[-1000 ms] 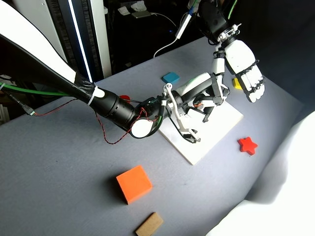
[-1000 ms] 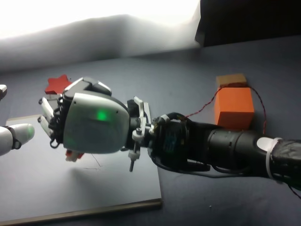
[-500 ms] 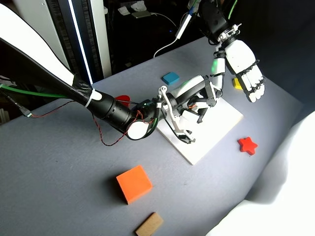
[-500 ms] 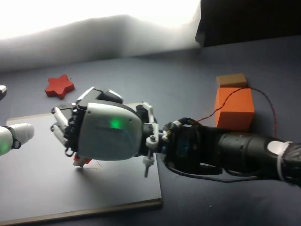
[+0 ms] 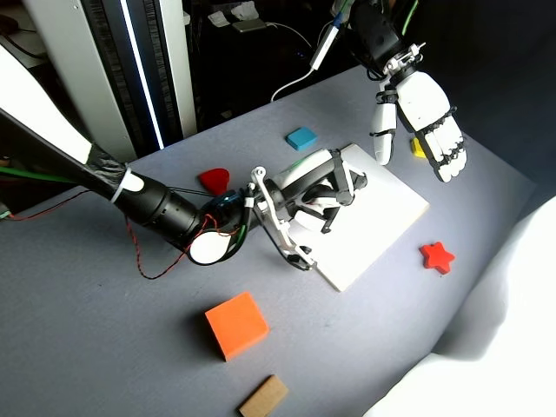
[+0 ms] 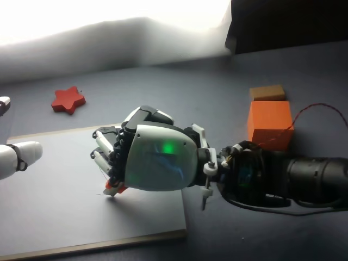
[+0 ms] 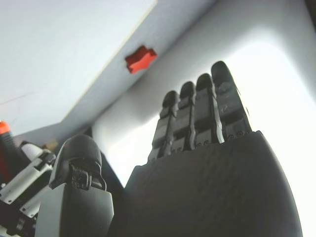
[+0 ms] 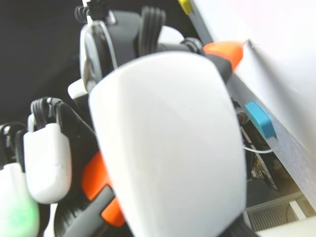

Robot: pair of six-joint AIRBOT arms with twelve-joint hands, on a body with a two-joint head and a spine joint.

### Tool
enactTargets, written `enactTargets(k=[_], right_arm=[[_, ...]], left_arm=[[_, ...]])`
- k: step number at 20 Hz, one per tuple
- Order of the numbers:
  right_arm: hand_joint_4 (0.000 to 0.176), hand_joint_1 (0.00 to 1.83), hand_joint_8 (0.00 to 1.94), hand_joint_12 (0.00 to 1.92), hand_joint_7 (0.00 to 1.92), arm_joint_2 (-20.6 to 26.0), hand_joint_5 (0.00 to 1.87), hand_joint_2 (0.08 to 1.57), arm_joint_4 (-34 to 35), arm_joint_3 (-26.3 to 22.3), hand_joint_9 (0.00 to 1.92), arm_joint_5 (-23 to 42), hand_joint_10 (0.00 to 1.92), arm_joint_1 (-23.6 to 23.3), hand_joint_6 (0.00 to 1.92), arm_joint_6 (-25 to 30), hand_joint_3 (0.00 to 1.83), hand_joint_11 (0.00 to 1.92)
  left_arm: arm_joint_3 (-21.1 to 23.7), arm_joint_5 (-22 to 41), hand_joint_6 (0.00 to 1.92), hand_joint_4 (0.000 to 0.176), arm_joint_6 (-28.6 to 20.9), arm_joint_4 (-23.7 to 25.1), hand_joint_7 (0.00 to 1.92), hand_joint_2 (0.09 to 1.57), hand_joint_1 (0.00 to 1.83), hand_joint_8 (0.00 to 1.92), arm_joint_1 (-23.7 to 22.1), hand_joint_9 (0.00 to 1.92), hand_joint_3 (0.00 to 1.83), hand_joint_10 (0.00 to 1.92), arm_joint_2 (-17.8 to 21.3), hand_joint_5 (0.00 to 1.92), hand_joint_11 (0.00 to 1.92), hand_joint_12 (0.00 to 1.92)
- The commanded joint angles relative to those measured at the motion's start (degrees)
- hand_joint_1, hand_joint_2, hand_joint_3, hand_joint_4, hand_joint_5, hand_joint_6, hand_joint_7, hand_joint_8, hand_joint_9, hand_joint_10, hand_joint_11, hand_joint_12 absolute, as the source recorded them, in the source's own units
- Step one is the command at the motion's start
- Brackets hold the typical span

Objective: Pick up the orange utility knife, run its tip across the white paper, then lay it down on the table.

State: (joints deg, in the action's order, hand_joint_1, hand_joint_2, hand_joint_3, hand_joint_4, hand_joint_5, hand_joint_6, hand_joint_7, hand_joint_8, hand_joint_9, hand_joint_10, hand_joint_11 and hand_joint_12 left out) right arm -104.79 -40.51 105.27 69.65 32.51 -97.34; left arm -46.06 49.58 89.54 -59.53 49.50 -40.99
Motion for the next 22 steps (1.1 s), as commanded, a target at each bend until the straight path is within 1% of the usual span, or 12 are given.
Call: enactTargets(k=[1,3,6,9,12,14,15,16,18,20,21,22], right_arm=[[0.176,1.5,1.94,1.92,1.8,0.8,1.49,0.92,2.6,-0.5,1.92,6.3,1.92,0.1,1.92,-1.1,0.9,1.92],[0.176,1.49,1.94,1.92,1.82,2.2,1.54,0.94,2.3,-1.5,1.92,6.4,1.92,0.4,1.92,-1.0,0.89,1.92],[0.176,1.5,1.94,1.92,1.81,4.5,1.5,0.92,2.0,-3.9,1.92,6.5,1.92,0.8,1.92,-1.0,0.89,1.92],[0.176,1.49,1.94,1.92,1.79,7.4,1.51,0.93,1.7,-7.1,1.92,6.5,1.92,1.0,1.92,-1.0,0.9,1.92],[0.176,1.5,1.94,1.92,1.77,9.3,1.51,0.93,1.5,-8.8,1.92,6.5,1.92,1.2,1.92,-0.9,0.9,1.92],[0.176,1.48,1.94,1.92,1.73,10.7,1.51,0.94,1.5,-9.8,1.92,6.6,1.92,0.2,1.92,0.2,0.92,1.92],[0.176,1.49,1.94,1.92,1.76,11.3,1.51,0.92,2.0,-10.4,1.92,6.5,1.92,-0.1,1.92,0.7,0.91,1.92],[0.176,1.49,1.94,1.92,1.79,12.5,1.52,0.93,4.0,-12.1,1.92,5.7,1.92,-0.5,1.92,1.3,0.91,1.92],[0.176,1.5,1.94,1.92,1.78,16.2,1.5,0.93,8.0,-17.5,1.92,1.4,1.92,-1.1,1.92,3.9,0.91,1.92],[0.176,1.49,1.94,1.92,1.75,20.4,1.49,0.92,8.3,-23.3,1.92,-3.6,1.92,-1.5,1.92,9.5,0.92,1.92],[0.176,1.48,1.94,1.92,1.75,22.8,1.48,0.92,9.5,-26.7,1.92,-7.7,1.92,-1.8,1.92,13.1,0.92,1.92],[0.176,1.47,1.94,1.92,1.76,25.6,1.48,0.92,12.9,-30.5,1.92,-12.1,1.92,-2.2,1.92,16.1,0.92,1.92]], left_arm=[[-0.5,6.0,0.0,0.0,0.0,1.7,0.04,1.25,0.0,0.0,-0.5,0.02,0.0,0.0,0.1,0.02,0.0,0.22],[-0.5,6.1,0.0,0.0,0.0,1.7,0.03,1.24,0.0,0.0,-0.5,0.01,0.0,0.0,0.1,0.01,0.0,0.21],[-0.5,6.2,0.01,0.0,0.0,1.7,0.05,1.24,0.0,0.0,-0.6,0.03,0.0,0.01,0.1,0.03,0.0,0.27],[-0.5,6.2,0.0,0.0,0.0,1.7,0.04,1.24,0.0,0.0,-0.6,0.02,0.0,0.0,0.1,0.02,0.0,0.26],[-0.5,6.2,0.0,0.0,0.0,1.7,0.04,1.24,0.0,0.0,-0.6,0.02,0.0,0.0,0.1,0.03,0.0,0.23],[-0.2,6.2,0.0,0.0,0.8,1.7,0.02,1.24,0.0,0.0,-1.3,0.01,0.0,0.0,-0.2,0.01,0.0,0.22],[0.0,6.2,0.0,0.0,1.1,1.8,0.04,1.24,0.0,0.01,-1.6,0.02,0.0,0.0,-0.3,0.02,0.0,0.22],[0.3,5.8,0.0,0.0,1.1,2.7,0.04,1.24,0.0,0.01,-2.1,0.02,0.0,0.0,-0.8,0.02,0.0,0.22],[1.0,3.5,0.0,0.0,2.4,3.1,0.05,1.24,0.0,0.0,-3.8,0.03,0.0,0.01,-1.6,0.02,0.0,0.27],[1.7,2.7,0.0,0.0,3.8,3.1,0.05,1.24,0.0,0.0,-5.4,0.03,0.0,0.0,-2.5,0.03,0.0,0.27],[2.1,2.2,0.0,0.0,4.4,3.1,0.05,1.24,0.0,0.0,-6.3,0.03,0.0,0.0,-2.9,0.03,0.0,0.25],[2.5,1.5,0.0,0.0,5.1,3.1,0.05,1.24,0.0,0.0,-7.1,0.03,0.0,0.0,-3.2,0.03,0.0,0.24]])
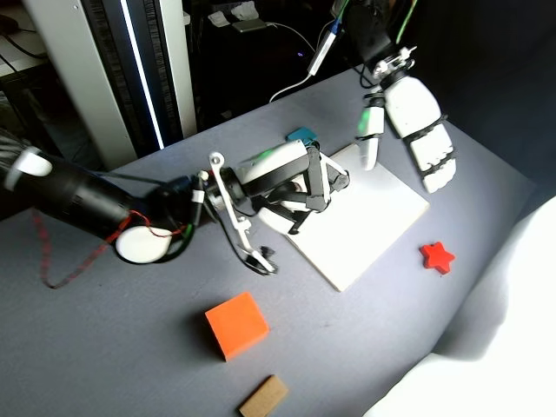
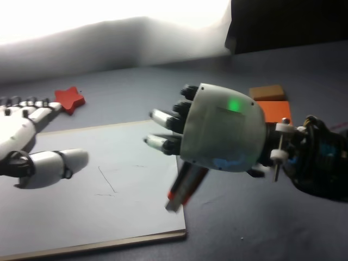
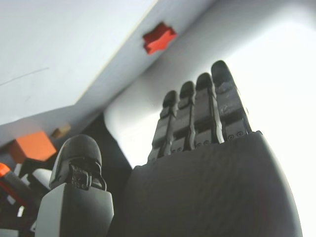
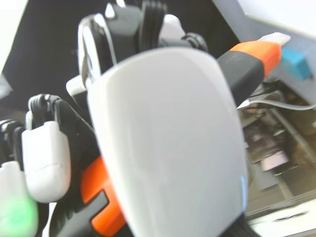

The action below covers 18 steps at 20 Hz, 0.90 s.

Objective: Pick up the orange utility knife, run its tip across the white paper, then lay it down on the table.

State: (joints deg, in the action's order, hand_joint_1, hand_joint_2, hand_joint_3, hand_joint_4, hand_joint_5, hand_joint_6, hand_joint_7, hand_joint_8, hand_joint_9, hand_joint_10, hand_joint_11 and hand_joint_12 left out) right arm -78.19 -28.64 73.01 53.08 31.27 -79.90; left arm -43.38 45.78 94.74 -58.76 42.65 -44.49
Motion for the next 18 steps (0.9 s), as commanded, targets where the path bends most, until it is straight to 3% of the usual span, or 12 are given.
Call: enactTargets(k=[1,3,5,10,14,18], right_arm=[[0.176,1.47,1.94,1.92,1.78,1.1,1.52,0.93,5.0,-1.6,1.92,0.5,1.92,-1.4,1.92,0.8,0.91,1.92],[0.176,1.5,1.94,1.92,1.78,5.7,1.53,0.91,12.6,-7.5,1.92,-9.1,1.92,-3.2,1.92,6.4,0.91,1.92],[0.176,1.49,1.94,1.92,1.8,8.9,1.54,0.93,14.3,-10.7,1.92,-17.2,1.92,-5.3,1.92,12.9,0.92,1.92],[0.176,1.48,1.94,1.92,1.8,11.7,1.5,0.95,22.5,-12.5,1.92,-36.3,1.92,-10.6,1.92,21.1,0.91,1.92],[0.176,1.5,1.94,1.92,1.8,11.6,1.49,0.96,25.3,-11.9,1.92,-40.1,1.92,-10.1,1.92,22.0,0.9,1.92],[0.176,1.51,1.94,1.92,1.72,11.5,1.46,0.91,25.2,-11.7,1.89,-39.1,1.92,-7.8,1.92,19.3,1.06,1.92]], left_arm=[[0.2,4.7,0.0,0.0,0.6,2.3,0.05,1.24,0.0,0.0,-1.0,0.03,0.0,0.0,0.1,0.03,0.0,0.24],[1.4,4.5,0.0,0.0,2.2,2.3,0.03,1.24,0.0,0.0,-2.4,0.02,0.0,0.0,-0.6,0.0,0.0,0.22],[2.7,4.3,0.0,0.0,2.7,2.3,0.03,1.24,0.0,0.0,-3.0,0.01,0.0,0.0,-1.2,0.0,0.0,0.22],[5.5,4.7,0.01,0.0,3.7,2.3,0.05,1.24,0.0,0.01,-3.8,0.03,0.0,0.01,-2.6,0.02,0.0,0.24],[6.3,5.6,0.0,0.0,3.8,2.3,0.04,1.24,0.0,0.0,-3.7,0.02,0.0,0.0,-2.8,0.02,0.0,0.25],[6.0,6.4,0.0,0.0,3.4,2.3,0.03,1.23,0.0,0.0,-3.3,0.02,0.0,0.0,-2.7,0.01,0.0,0.21]])
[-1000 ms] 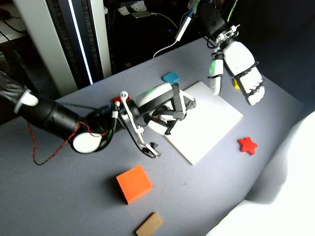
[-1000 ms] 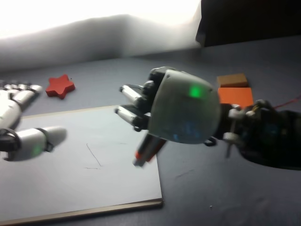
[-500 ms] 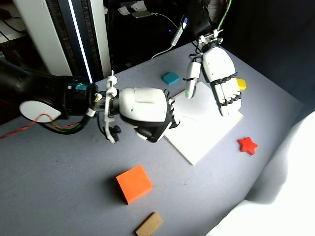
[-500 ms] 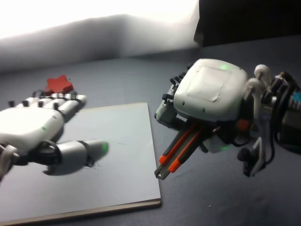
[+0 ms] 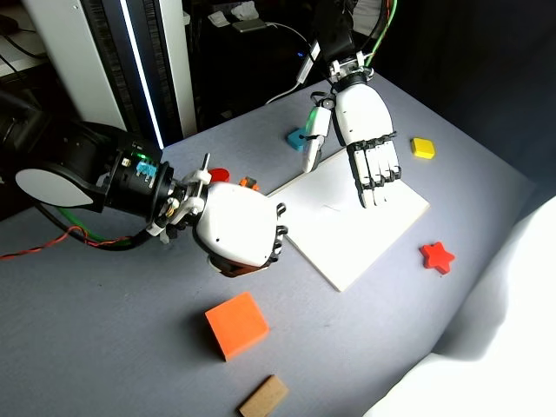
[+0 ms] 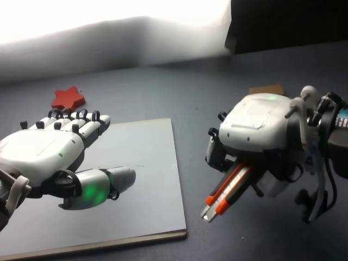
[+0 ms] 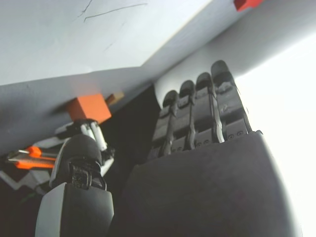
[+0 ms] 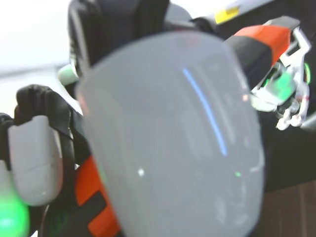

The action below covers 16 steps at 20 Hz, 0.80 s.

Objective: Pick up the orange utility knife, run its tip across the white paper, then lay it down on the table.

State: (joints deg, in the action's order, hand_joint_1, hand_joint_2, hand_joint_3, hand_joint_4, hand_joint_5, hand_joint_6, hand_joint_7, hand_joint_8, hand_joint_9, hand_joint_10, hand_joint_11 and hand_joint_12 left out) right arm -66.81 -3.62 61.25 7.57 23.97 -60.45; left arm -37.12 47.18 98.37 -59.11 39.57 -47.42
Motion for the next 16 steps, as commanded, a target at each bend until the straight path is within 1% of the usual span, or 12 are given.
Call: enactTargets(k=[1,4,5,6,7,9,11,12,13,14,15,16], right_arm=[[0.176,1.51,1.94,1.92,1.72,0.1,1.48,0.9,0.2,0.1,1.89,7.0,1.92,-0.1,1.92,-0.3,1.09,1.92],[0.176,1.48,1.94,1.92,1.61,0.1,1.35,0.87,0.2,0.1,1.78,7.6,1.92,1.0,1.92,-1.1,1.07,1.79],[0.0,1.11,1.94,1.92,1.5,0.1,0.93,0.76,0.2,0.1,1.67,7.7,1.92,1.3,1.92,-1.5,1.28,1.64],[0.0,1.19,1.94,1.92,1.17,0.1,0.88,0.62,0.2,0.1,1.51,8.5,1.92,1.7,1.84,-1.9,1.48,1.43],[0.0,1.2,1.94,1.92,1.08,0.1,0.85,0.61,0.2,0.1,1.41,9.3,1.92,2.1,1.84,-2.0,1.49,1.33],[0.0,1.16,1.94,1.92,0.89,0.1,0.68,0.77,0.2,0.0,1.14,9.6,1.92,2.5,1.85,-2.3,1.23,1.08],[0.0,1.27,1.78,1.92,0.62,0.3,0.54,1.01,0.1,-0.1,0.62,9.6,1.92,2.5,1.79,-2.4,0.73,0.61],[0.0,1.04,1.91,1.92,0.51,0.4,0.48,1.17,-0.1,-0.2,0.47,9.6,1.92,2.4,1.84,-2.4,0.55,0.51],[0.009,0.98,1.92,1.92,0.46,0.6,0.41,1.32,-0.1,-0.4,0.36,9.9,1.92,2.2,1.85,-2.4,0.31,0.43],[0.0,1.1,1.77,1.92,0.2,0.9,0.16,1.12,-0.2,-0.7,0.23,10.0,1.92,2.0,1.68,-2.4,0.41,0.32],[0.0,1.02,1.53,1.92,0.04,1.1,0.03,1.05,-0.2,-0.9,0.05,10.0,1.87,1.8,1.43,-2.4,0.56,0.06],[0.0,0.94,1.3,1.92,0.01,1.5,0.01,1.01,-0.2,-1.4,0.01,10.0,1.73,1.5,1.2,-2.4,0.63,0.01]], left_arm=[[-0.3,5.0,0.0,0.0,-0.3,2.7,0.03,1.23,0.0,0.0,-0.2,0.02,0.0,0.0,0.2,0.01,0.0,0.22],[-0.5,5.1,0.0,0.0,-0.9,2.7,0.02,1.24,0.0,0.0,0.3,0.0,0.0,0.0,0.5,0.0,0.0,0.17],[-0.5,5.1,0.0,0.0,-1.1,2.7,0.03,1.24,0.0,0.0,0.4,0.0,0.0,0.0,0.5,0.01,0.0,0.16],[-0.6,5.2,0.0,0.0,-1.4,2.7,0.03,1.24,0.0,0.0,0.5,0.01,0.0,0.0,0.6,0.01,0.0,0.18],[-0.7,5.3,0.0,0.0,-1.6,2.7,0.03,1.24,0.0,0.0,0.5,0.01,0.0,0.0,0.6,0.01,0.0,0.18],[-0.9,5.3,0.0,0.0,-1.9,2.7,0.02,1.24,0.0,0.0,0.4,0.01,0.0,0.0,0.6,0.0,0.0,0.18],[-1.0,5.3,0.0,0.0,-2.0,2.7,0.02,1.24,0.0,0.0,0.4,0.0,0.0,0.0,0.6,0.0,0.0,0.16],[-1.1,5.3,0.0,0.0,-2.1,2.7,0.02,1.24,0.0,0.0,0.4,0.0,0.0,0.0,0.6,0.0,0.0,0.16],[-1.1,5.3,0.0,0.0,-2.1,2.7,0.02,1.24,0.0,0.0,0.5,0.0,0.0,0.0,0.6,0.0,0.0,0.16],[-1.1,5.3,0.0,0.0,-2.1,2.7,0.02,1.24,0.0,0.0,0.5,0.0,0.0,0.0,0.6,0.0,0.0,0.16],[-1.1,5.3,0.0,0.0,-2.1,2.7,0.01,1.24,0.0,0.0,0.6,0.0,0.0,0.0,0.6,0.0,0.0,0.15],[-1.2,5.3,0.0,0.0,-2.1,2.7,0.02,1.23,0.0,0.0,0.6,0.0,0.0,0.0,0.6,0.0,0.0,0.18]])
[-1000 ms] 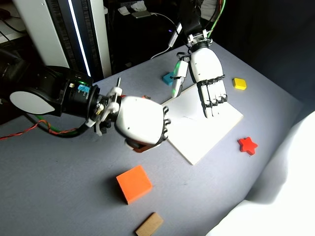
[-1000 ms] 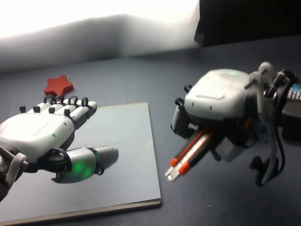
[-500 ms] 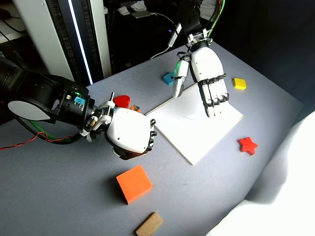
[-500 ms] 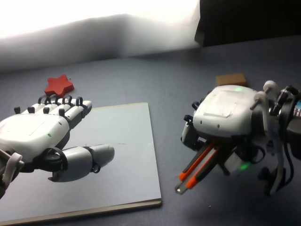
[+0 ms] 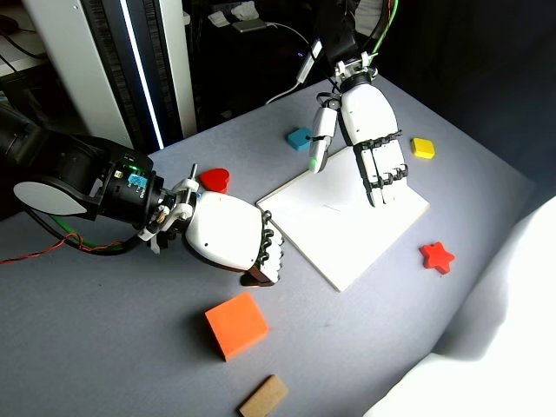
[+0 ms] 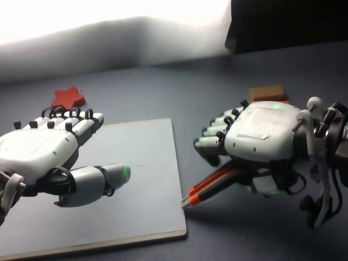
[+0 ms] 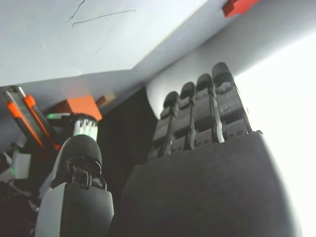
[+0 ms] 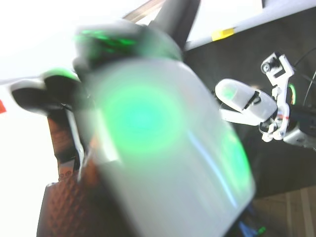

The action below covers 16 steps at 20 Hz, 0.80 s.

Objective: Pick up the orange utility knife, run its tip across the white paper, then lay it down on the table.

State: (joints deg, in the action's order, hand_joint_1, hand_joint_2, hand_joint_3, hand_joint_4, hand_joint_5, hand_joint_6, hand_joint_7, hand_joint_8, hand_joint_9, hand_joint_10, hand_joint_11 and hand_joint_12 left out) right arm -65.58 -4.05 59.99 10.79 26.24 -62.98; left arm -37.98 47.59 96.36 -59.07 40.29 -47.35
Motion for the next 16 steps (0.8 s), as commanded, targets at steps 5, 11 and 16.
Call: enactTargets(k=[5,11,16], right_arm=[[0.0,0.88,0.0,0.32,0.0,2.2,0.0,0.98,0.0,-2.4,0.0,6.0,0.01,-2.3,0.0,0.1,0.26,0.0],[0.0,0.55,0.0,0.0,0.0,5.3,0.0,0.96,-0.1,-5.6,0.0,5.2,0.0,-2.7,0.0,0.3,0.19,0.0],[0.0,0.03,0.0,0.0,0.0,13.4,0.0,1.05,0.0,-12.4,0.0,-7.0,0.0,-6.4,0.0,6.9,0.23,0.0]], left_arm=[[-0.4,4.9,0.0,0.0,-0.1,2.6,0.03,1.24,0.0,0.0,0.0,0.01,0.0,0.0,0.6,0.0,0.0,0.18],[-0.4,5.0,0.0,0.0,-0.1,2.6,0.02,1.24,0.0,0.0,0.0,0.0,0.0,0.0,0.6,0.0,0.0,0.14],[-0.5,5.7,0.02,0.0,-0.1,2.6,0.11,1.25,0.0,0.01,-0.4,0.08,0.0,0.02,0.6,0.07,0.0,0.37]])
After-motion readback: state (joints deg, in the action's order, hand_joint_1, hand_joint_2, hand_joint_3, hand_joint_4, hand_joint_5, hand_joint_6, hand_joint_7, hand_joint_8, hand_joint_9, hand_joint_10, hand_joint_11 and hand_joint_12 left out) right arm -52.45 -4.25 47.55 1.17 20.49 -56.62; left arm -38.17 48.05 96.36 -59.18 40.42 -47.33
